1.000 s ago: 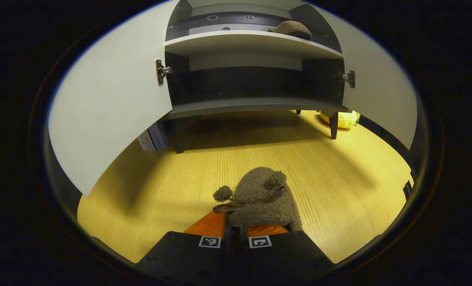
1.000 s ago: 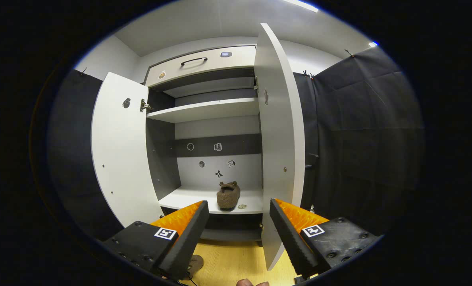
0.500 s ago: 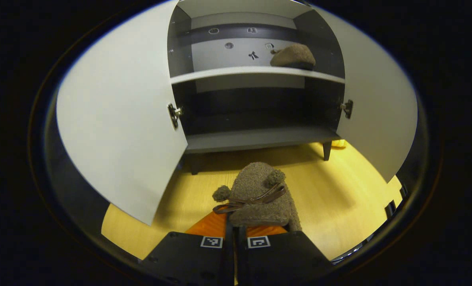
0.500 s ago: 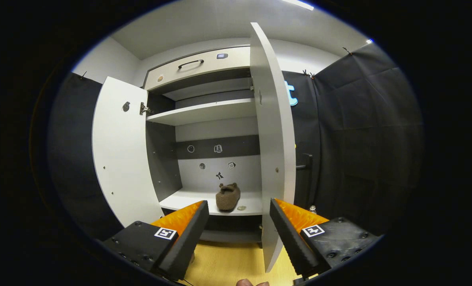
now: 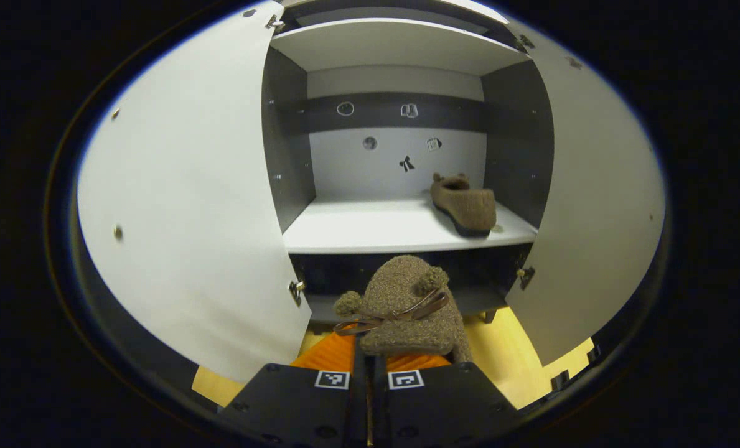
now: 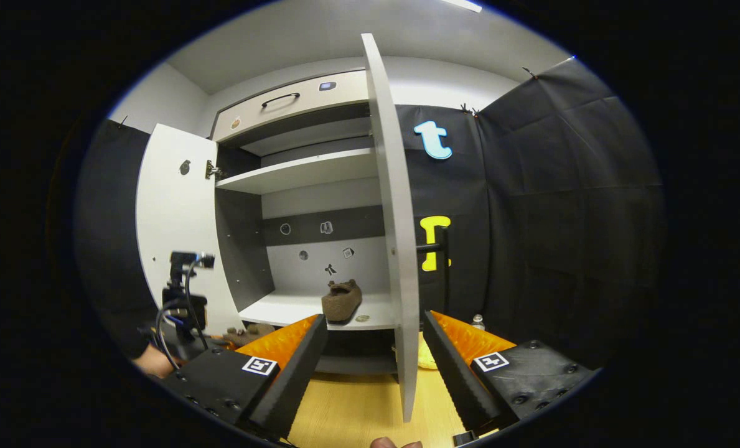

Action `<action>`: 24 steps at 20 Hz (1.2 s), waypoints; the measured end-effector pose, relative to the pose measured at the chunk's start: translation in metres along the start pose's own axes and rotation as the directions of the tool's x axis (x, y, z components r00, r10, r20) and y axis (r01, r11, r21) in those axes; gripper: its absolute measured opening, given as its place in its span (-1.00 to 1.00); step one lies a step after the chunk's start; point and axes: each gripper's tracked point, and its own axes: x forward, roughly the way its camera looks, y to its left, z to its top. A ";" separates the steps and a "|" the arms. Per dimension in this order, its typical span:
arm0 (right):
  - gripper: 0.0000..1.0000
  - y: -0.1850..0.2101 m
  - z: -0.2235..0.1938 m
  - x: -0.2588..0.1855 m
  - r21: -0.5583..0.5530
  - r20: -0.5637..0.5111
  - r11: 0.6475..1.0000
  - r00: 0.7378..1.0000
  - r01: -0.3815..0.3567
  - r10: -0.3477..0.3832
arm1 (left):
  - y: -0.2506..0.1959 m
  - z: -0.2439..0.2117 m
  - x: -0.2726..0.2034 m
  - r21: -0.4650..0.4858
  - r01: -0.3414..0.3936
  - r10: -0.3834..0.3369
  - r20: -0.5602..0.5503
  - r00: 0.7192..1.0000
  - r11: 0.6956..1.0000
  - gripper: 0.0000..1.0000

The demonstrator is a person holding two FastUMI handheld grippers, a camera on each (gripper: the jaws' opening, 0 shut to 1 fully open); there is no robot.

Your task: Grab one shoe with the right hand and put it into the shoe cabinet, grab the other shoe with the left hand and put it into the shoe cabinet; then close the right door with the right hand and the left door with the left hand.

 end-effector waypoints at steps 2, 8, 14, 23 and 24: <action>0.97 -0.011 -0.003 -0.004 -0.001 -0.003 1.000 1.000 0.016 -0.016 | -0.003 0.039 0.012 -0.005 0.007 -0.007 0.026 1.000 1.000 -0.84; 0.97 -0.047 -0.007 -0.018 -0.024 -0.002 0.997 0.998 0.069 -0.069 | 0.003 0.125 0.076 0.037 -0.046 0.043 0.069 0.997 0.998 -0.83; 0.97 -0.091 -0.014 -0.026 -0.011 -0.024 0.991 0.990 0.137 -0.137 | 0.016 0.156 0.168 0.031 -0.079 0.079 -0.001 0.997 0.996 -0.84; 0.97 -0.148 -0.017 -0.029 -0.013 -0.037 0.974 0.973 0.226 -0.227 | 0.028 0.136 0.264 0.092 -0.115 0.128 -0.151 0.980 0.989 -0.84; 0.97 -0.152 -0.016 -0.029 -0.012 -0.038 0.973 0.972 0.231 -0.231 | 0.029 0.132 0.269 0.094 -0.118 0.132 -0.166 0.977 0.989 -0.84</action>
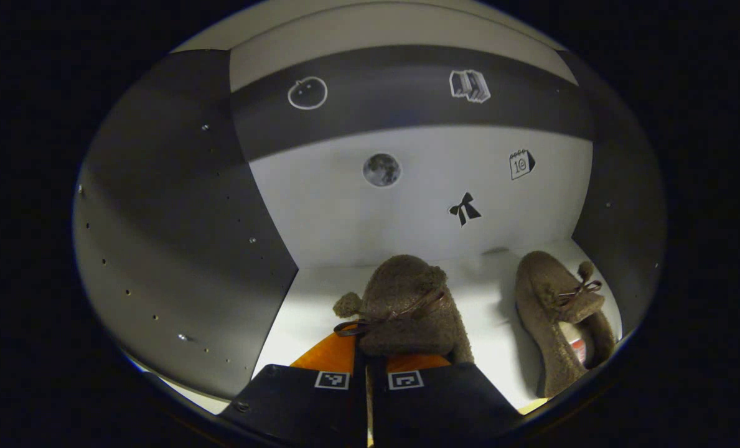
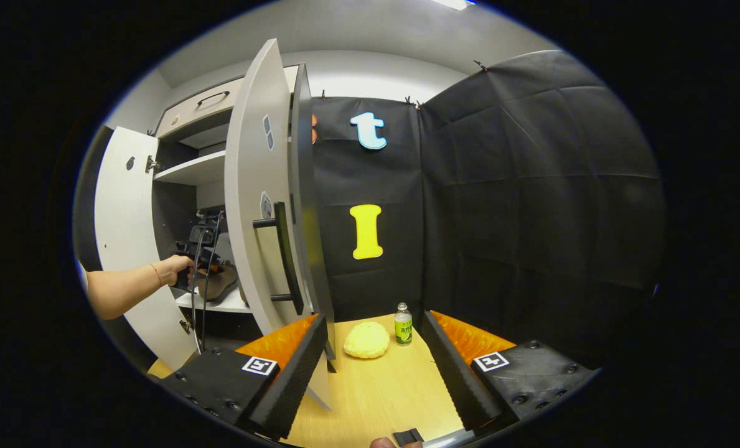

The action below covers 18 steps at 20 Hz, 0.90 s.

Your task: Grab one shoe with the right hand and put it into the shoe cabinet, grab the other shoe with the left hand and put it into the shoe cabinet; then close the right door with the right hand and the left door with the left hand.

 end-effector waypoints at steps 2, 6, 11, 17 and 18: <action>0.97 -0.004 -0.002 0.002 -0.003 -0.003 1.000 1.000 0.007 -0.007 | -0.002 -0.002 0.008 -0.002 0.003 -0.003 -0.015 1.000 1.000 -0.84; 0.97 -0.007 -0.002 0.005 -0.001 -0.003 1.000 1.000 0.015 -0.015 | -0.002 -0.009 0.013 0.005 0.003 -0.002 -0.042 0.999 1.000 -0.82; 0.97 0.001 -0.002 0.007 -0.002 -0.001 1.000 1.000 0.004 -0.004 | -0.007 -0.010 -0.005 0.024 0.042 -0.041 -0.041 0.998 0.999 -0.44; 0.97 0.020 0.002 0.001 0.036 0.009 0.999 1.000 -0.017 0.017 | -0.018 -0.008 -0.053 0.052 0.115 -0.117 0.038 0.992 0.992 0.19; 0.98 0.023 0.004 -0.001 0.033 0.016 0.999 1.000 -0.021 0.020 | -0.018 -0.006 -0.063 0.054 0.126 -0.129 0.064 0.990 0.991 0.26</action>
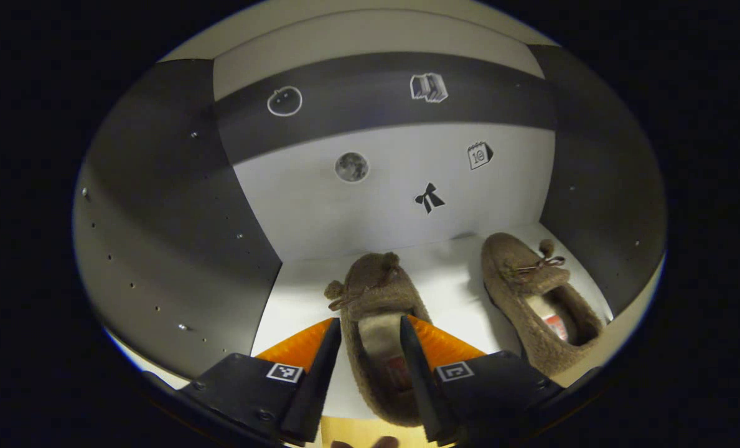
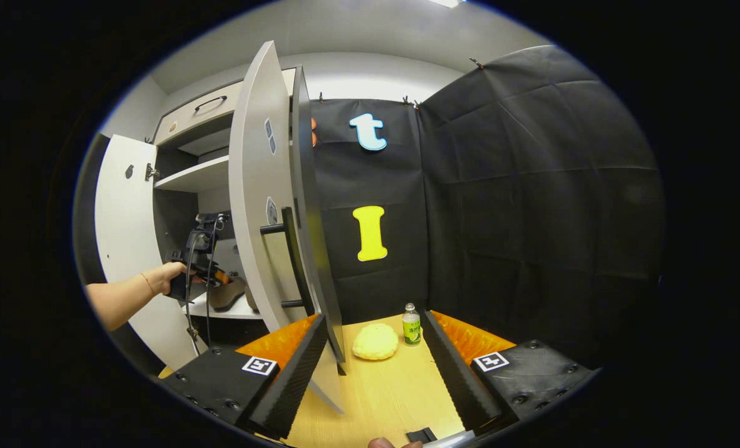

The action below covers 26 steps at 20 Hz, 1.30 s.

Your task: Grab one shoe with the right hand and put it into the shoe cabinet, grab the other shoe with the left hand and put it into the shoe cabinet; then close the right door with the right hand and the left door with the left hand.

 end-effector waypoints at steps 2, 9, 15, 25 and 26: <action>0.97 0.004 0.003 -0.001 -0.004 0.009 1.000 1.000 -0.005 0.005 | -0.002 0.013 -0.026 -0.002 0.018 -0.018 0.087 0.996 1.000 0.59; 0.97 0.003 0.011 0.016 0.012 -0.008 1.000 1.000 -0.014 0.014 | 0.003 0.033 -0.135 -0.029 0.005 0.005 0.329 0.944 1.000 0.93; 0.97 0.006 0.028 0.048 0.007 0.008 1.000 1.000 -0.023 0.023 | -0.004 0.016 -0.230 -0.059 0.015 0.013 0.451 0.892 0.998 0.94; 0.96 0.023 0.040 0.068 -0.028 0.052 1.000 0.999 0.003 -0.002 | -0.004 -0.054 -0.332 -0.105 0.053 0.010 0.521 0.854 0.993 0.94; 0.96 0.023 0.041 0.067 -0.032 0.054 0.999 0.998 0.009 -0.008 | -0.001 -0.061 -0.339 -0.116 0.053 0.016 0.526 0.850 0.992 0.93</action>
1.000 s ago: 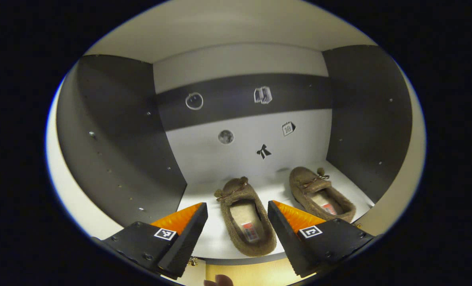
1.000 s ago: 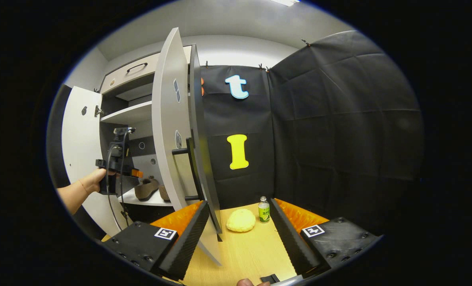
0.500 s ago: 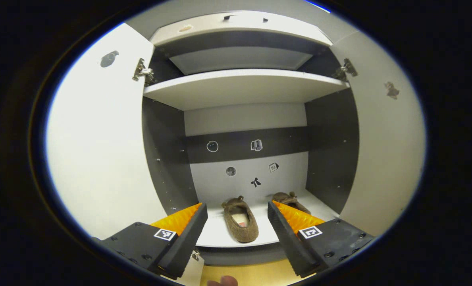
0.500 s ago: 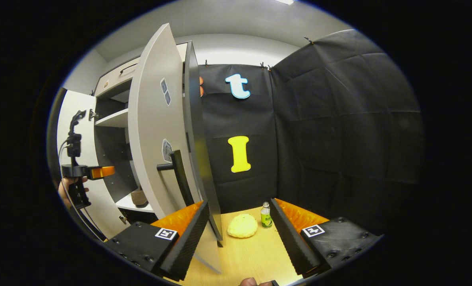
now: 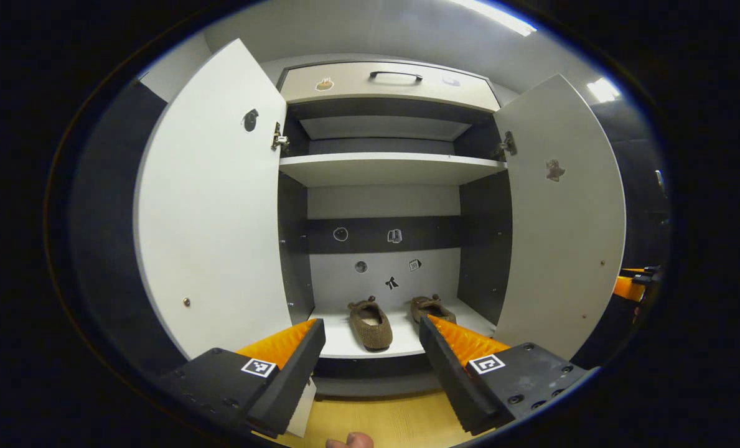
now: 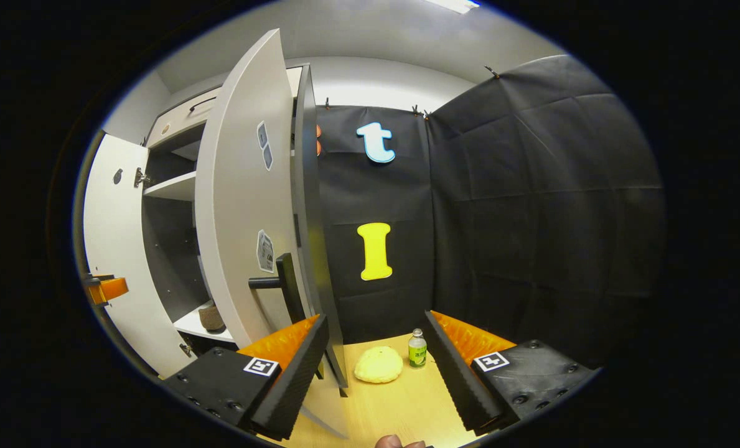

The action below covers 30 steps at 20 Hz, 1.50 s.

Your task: Grab one shoe with the right hand and put it into the shoe cabinet, grab the other shoe with the left hand and put it into the shoe cabinet; then close the right door with the right hand and the left door with the left hand.

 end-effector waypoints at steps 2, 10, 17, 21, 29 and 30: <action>0.96 0.002 -0.001 -0.002 -0.006 0.001 1.000 1.000 0.012 -0.012 | 0.009 -0.004 -0.018 0.011 -0.023 0.023 0.023 0.999 1.000 0.93; 0.96 0.007 -0.002 -0.011 0.000 0.032 0.997 0.997 0.076 -0.076 | 0.030 -0.032 -0.064 0.040 -0.013 0.013 -0.004 1.000 0.999 0.93; 0.96 0.050 -0.007 -0.020 0.020 0.047 0.998 0.997 0.064 -0.065 | 0.072 -0.049 -0.081 0.042 -0.058 0.060 -0.035 0.998 0.997 0.93; 0.95 0.073 -0.012 -0.022 0.043 0.027 0.999 0.999 0.017 -0.018 | 0.093 -0.051 -0.087 0.042 -0.087 0.089 -0.041 0.995 0.995 0.94; 0.96 0.155 -0.028 -0.010 0.052 0.002 0.989 0.991 -0.136 0.136 | 0.121 -0.058 -0.093 0.027 -0.105 0.106 -0.054 0.993 0.994 0.93; 0.96 0.167 -0.032 -0.006 0.049 -0.006 0.987 0.988 -0.154 0.155 | 0.121 -0.061 -0.094 0.027 -0.094 0.096 -0.066 0.993 0.995 0.93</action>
